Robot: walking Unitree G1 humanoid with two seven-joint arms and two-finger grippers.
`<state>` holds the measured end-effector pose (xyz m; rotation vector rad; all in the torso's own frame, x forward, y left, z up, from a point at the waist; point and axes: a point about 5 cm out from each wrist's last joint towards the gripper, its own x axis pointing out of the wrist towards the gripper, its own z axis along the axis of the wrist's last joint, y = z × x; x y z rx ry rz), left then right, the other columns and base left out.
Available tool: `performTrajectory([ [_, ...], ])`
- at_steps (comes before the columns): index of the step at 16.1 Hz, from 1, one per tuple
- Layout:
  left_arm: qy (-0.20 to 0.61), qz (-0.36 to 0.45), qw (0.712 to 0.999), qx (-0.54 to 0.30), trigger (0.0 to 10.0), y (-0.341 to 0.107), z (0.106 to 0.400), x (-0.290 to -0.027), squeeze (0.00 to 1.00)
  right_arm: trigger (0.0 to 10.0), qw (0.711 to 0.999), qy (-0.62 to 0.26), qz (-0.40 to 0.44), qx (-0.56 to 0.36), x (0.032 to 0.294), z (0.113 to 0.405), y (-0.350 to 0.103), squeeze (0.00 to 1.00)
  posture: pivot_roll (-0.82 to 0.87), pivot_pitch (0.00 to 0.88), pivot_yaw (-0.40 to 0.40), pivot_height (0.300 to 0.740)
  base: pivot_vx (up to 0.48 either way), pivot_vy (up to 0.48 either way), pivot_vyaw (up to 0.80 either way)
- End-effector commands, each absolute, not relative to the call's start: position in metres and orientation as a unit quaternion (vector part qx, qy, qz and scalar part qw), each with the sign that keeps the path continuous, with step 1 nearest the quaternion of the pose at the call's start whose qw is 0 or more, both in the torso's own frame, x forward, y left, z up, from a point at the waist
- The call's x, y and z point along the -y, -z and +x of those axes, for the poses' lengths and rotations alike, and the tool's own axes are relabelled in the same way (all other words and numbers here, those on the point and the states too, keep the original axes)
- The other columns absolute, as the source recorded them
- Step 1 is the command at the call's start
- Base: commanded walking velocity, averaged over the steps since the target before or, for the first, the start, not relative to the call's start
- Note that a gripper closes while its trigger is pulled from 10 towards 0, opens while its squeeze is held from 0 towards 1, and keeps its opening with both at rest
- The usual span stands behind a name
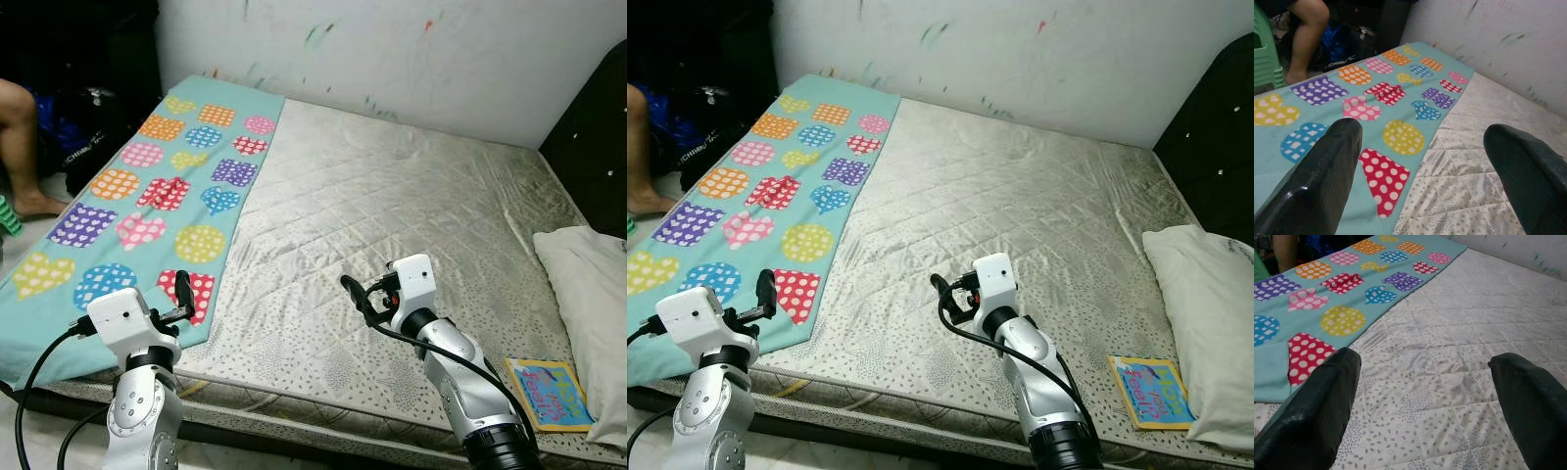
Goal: Clean up the room
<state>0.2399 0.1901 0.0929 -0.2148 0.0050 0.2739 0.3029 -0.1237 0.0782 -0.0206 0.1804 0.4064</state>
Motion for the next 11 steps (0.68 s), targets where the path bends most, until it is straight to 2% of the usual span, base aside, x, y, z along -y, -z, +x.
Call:
performTrajectory([
  [1, -0.022, -0.087, 0.996, -0.005, 10.0, -0.1, 0.287, -0.158, 0.0, 10.0, 0.996, -0.092, 0.005, -0.018, 0.151, 0.308, -0.095, 0.0, -0.27, 0.0, 0.148, 0.74, 0.0, 0.0, 0.0],
  [2, 0.016, -0.077, 0.997, -0.005, 10.0, -0.106, 0.304, -0.148, 0.0, 10.0, 0.998, -0.06, 0.011, 0.004, 0.158, 0.308, -0.101, 0.0, -0.26, 0.0, 0.135, 0.74, 0.0, 0.0, 0.0],
  [6, -0.033, -0.079, 0.996, -0.002, 10.0, -0.102, 0.291, -0.166, 0.0, 10.0, 0.994, -0.109, 0.007, -0.001, 0.142, 0.316, -0.103, 0.0, -0.18, 0.0, 0.05, 0.74, 0.0, 0.0, 0.0],
  [11, -0.017, -0.075, 0.997, 0.006, 10.0, -0.103, 0.298, -0.16, 0.0, 10.0, 0.996, -0.084, 0.005, 0.005, 0.149, 0.312, -0.101, 0.0, -0.19, 0.0, 0.063, 0.74, 0.0, 0.0, 0.0],
])
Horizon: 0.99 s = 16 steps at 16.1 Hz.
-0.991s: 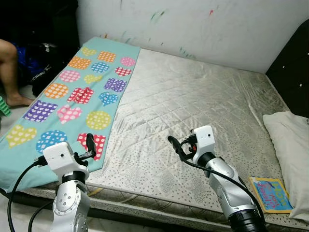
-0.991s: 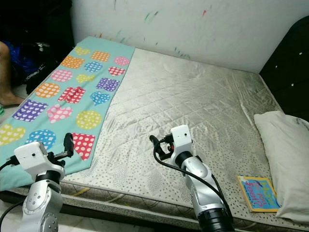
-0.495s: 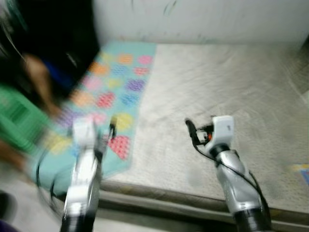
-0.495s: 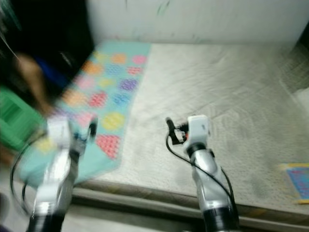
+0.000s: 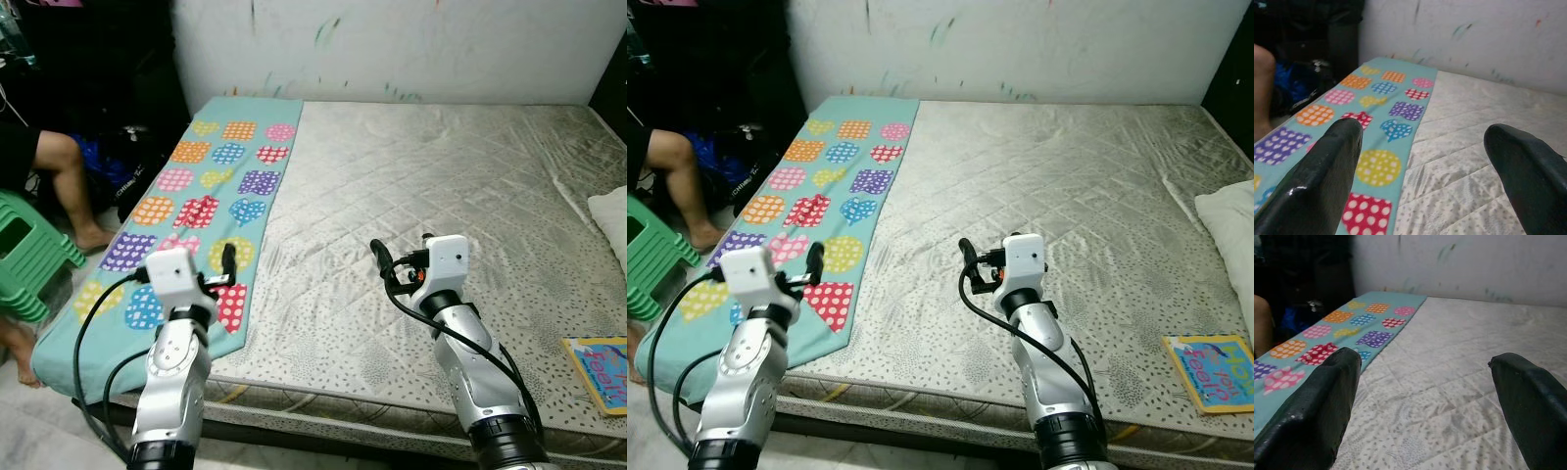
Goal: Clean up the room
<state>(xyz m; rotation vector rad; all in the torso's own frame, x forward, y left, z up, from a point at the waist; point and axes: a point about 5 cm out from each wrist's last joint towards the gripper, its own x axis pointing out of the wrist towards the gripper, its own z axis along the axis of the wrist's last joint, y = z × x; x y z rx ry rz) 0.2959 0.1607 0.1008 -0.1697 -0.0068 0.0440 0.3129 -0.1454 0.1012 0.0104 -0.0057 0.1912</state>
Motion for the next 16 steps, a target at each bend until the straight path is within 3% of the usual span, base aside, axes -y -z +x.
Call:
performTrajectory([
  [1, -0.013, -0.07, 0.997, 0.011, 10.0, -0.106, 0.301, -0.16, 0.0, 10.0, 0.997, -0.079, 0.004, 0.007, 0.15, 0.311, -0.102, 0.0, -0.18, 0.0, 0.065, 0.74, 0.0, 0.0, 0.0],
  [10, -0.025, -0.057, 0.998, 0.004, 10.0, -0.1, 0.305, -0.176, 0.0, 10.0, 0.997, -0.071, 0.005, 0.009, 0.141, 0.313, -0.101, 0.0, -0.18, 0.0, 0.082, 0.74, 0.0, 0.0, 0.0],
  [16, -0.032, -0.082, 0.996, -0.012, 10.0, -0.089, 0.288, -0.169, 0.0, 10.0, 0.999, -0.051, 0.017, -0.012, 0.158, 0.3, -0.091, 0.0, -0.17, 0.0, 0.052, 0.74, 0.0, 0.0, 0.0],
])
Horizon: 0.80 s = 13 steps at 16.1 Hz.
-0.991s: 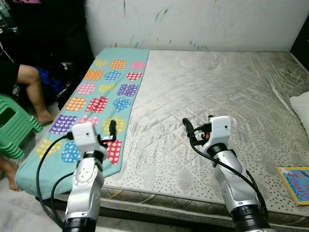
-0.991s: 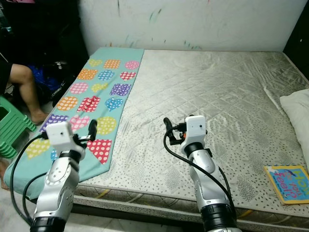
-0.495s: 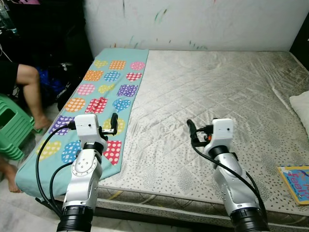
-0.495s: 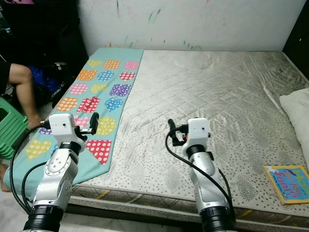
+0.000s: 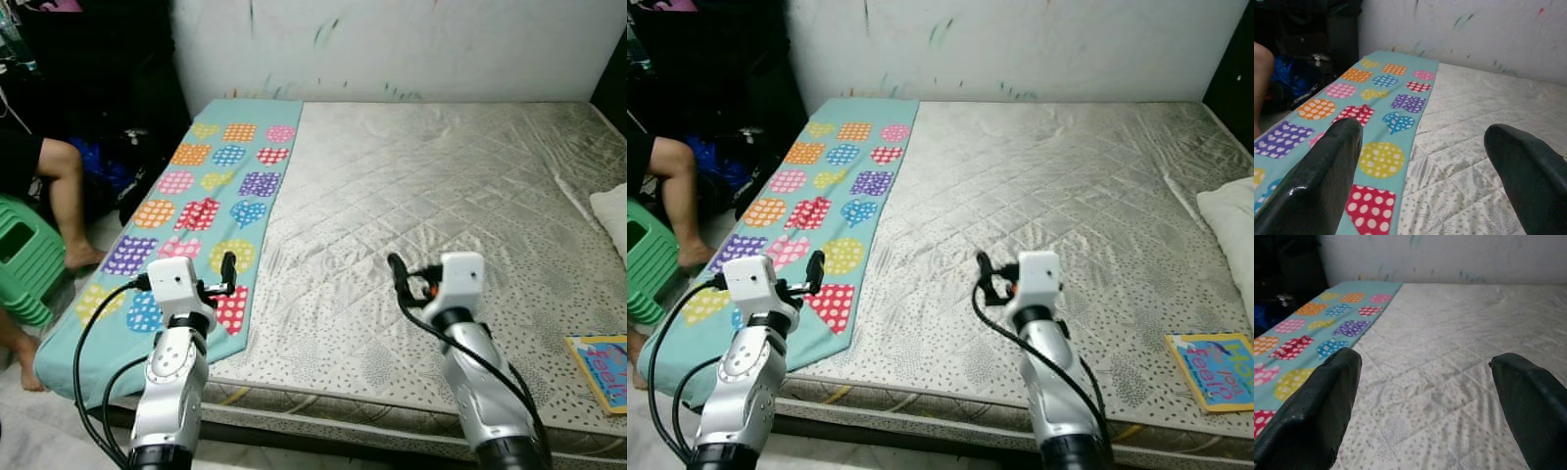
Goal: Clean up the room
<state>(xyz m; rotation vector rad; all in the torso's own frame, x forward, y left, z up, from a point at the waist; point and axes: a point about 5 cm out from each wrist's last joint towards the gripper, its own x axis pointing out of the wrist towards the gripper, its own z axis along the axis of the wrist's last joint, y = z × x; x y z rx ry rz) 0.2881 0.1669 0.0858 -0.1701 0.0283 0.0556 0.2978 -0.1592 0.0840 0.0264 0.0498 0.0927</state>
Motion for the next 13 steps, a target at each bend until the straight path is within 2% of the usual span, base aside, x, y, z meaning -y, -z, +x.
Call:
performTrajectory([
  [1, -0.033, -0.083, 0.996, -0.015, 10.0, -0.085, 0.2852, -0.1682, 0.0, 10.0, 0.998, -0.05, 0.017, -0.018, 0.1595, 0.2977, -0.0893, 0.0, -0.17, 0.0, 0.045, 0.74, 0.0, 0.0, 0.0],
  [11, -0.037, -0.096, 0.995, -0.016, 10.0, -0.0904, 0.2816, -0.1713, 0.0, 10.0, 0.998, -0.045, 0.029, -0.029, 0.1572, 0.2948, -0.0881, 0.0, -0.16, 0.0, 0.046, 0.74, 0.0, 0.0, 0.0],
  [13, -0.036, -0.1, 0.994, -0.021, 10.0, -0.0888, 0.2797, -0.1699, 0.0, 10.0, 0.998, -0.044, 0.027, -0.031, 0.1592, 0.2945, -0.0877, 0.0, -0.16, 0.0, 0.043, 0.74, 0.0, 0.422, -0.59],
])
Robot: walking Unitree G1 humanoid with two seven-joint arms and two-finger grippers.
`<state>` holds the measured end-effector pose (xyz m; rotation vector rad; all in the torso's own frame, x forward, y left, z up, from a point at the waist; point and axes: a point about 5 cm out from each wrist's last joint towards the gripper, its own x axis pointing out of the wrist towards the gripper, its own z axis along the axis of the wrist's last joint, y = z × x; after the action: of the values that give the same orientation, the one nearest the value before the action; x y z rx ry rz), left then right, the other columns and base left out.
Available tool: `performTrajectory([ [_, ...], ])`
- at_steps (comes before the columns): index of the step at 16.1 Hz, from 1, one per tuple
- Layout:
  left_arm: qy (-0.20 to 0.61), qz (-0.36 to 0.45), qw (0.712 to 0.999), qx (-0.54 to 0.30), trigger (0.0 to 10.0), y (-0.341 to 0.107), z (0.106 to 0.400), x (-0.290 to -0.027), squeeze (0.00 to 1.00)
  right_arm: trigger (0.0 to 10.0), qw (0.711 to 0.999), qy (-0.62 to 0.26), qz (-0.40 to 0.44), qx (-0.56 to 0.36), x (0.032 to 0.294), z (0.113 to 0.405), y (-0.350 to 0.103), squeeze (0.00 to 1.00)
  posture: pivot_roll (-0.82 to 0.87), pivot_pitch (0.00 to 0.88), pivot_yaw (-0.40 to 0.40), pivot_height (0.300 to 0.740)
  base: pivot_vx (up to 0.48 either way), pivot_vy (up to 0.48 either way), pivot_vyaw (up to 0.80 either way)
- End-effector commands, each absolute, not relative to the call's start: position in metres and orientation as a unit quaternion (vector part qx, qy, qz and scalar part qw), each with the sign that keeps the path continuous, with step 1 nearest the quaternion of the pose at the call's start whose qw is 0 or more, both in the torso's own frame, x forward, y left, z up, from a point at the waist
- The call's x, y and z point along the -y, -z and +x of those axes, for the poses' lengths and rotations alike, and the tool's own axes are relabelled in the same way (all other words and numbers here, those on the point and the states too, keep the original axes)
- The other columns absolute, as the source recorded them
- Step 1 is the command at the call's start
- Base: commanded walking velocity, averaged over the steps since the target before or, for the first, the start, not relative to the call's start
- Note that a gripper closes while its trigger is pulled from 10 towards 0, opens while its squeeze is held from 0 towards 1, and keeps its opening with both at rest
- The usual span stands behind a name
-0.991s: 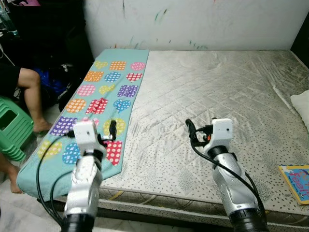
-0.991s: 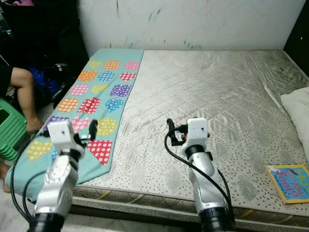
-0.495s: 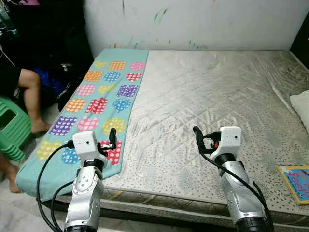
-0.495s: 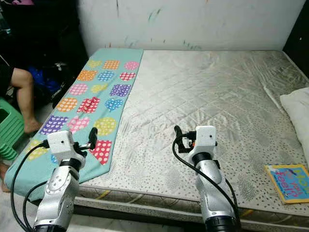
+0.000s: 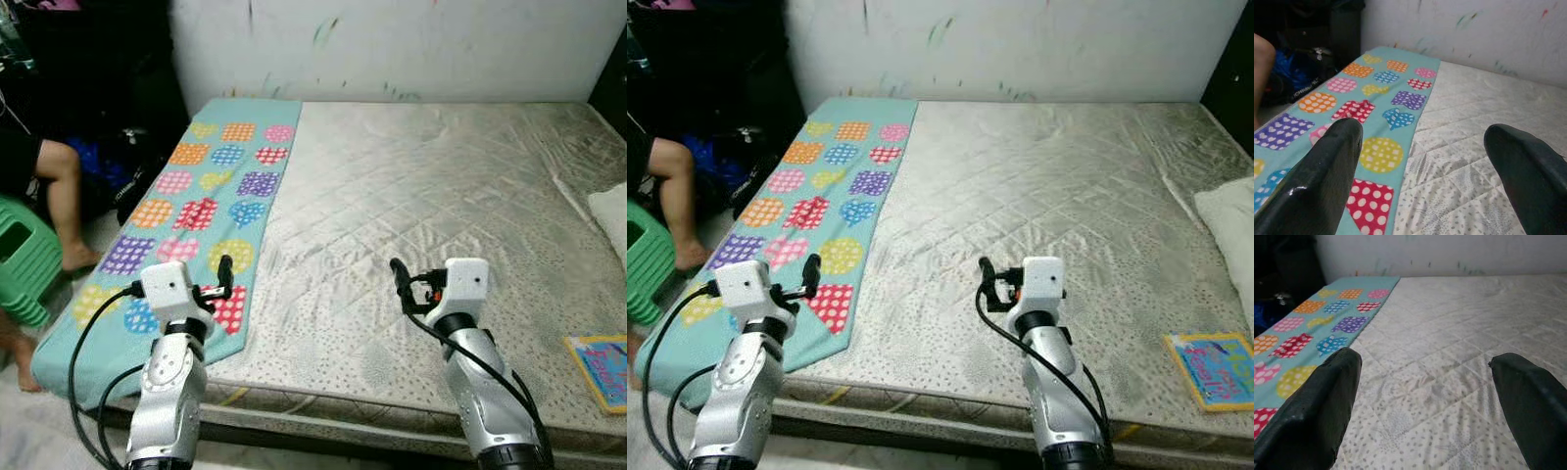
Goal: Clean up the room
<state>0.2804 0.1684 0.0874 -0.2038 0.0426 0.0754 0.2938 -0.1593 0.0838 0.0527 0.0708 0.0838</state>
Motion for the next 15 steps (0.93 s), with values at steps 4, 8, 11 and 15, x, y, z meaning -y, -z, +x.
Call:
performTrajectory([
  [4, -0.038, -0.11, 0.993, -0.027, 10.0, -0.0867, 0.2774, -0.1683, 0.0, 10.0, 0.998, -0.049, 0.022, -0.03, 0.1594, 0.2969, -0.0903, 0.0, -0.15, 0.0, 0.028, 0.74, 0.0, 0.48, -0.15],
  [8, -0.041, -0.114, 0.992, -0.028, 10.0, -0.0871, 0.2782, -0.1693, 0.0, 10.0, 0.998, -0.053, 0.016, -0.031, 0.1605, 0.2974, -0.0918, 0.0, -0.16, 0.0, 0.021, 0.74, 0.0, 0.48, 0.0],
  [11, -0.024, -0.119, 0.993, -0.009, 10.0, -0.0903, 0.276, -0.1669, 0.0, 10.0, 0.998, -0.058, 0.013, -0.033, 0.1598, 0.2978, -0.0913, 0.0, -0.16, 0.0, 0.016, 0.74, 0.0, 0.16, 0.0],
  [15, -0.004, -0.135, 0.991, -0.003, 10.0, -0.0915, 0.2726, -0.1648, 0.0, 10.0, 0.997, -0.065, 0.009, -0.036, 0.1585, 0.2976, -0.091, 0.0, -0.16, 0.0, 0.013, 0.74, 0.153, 0.0, 0.0],
])
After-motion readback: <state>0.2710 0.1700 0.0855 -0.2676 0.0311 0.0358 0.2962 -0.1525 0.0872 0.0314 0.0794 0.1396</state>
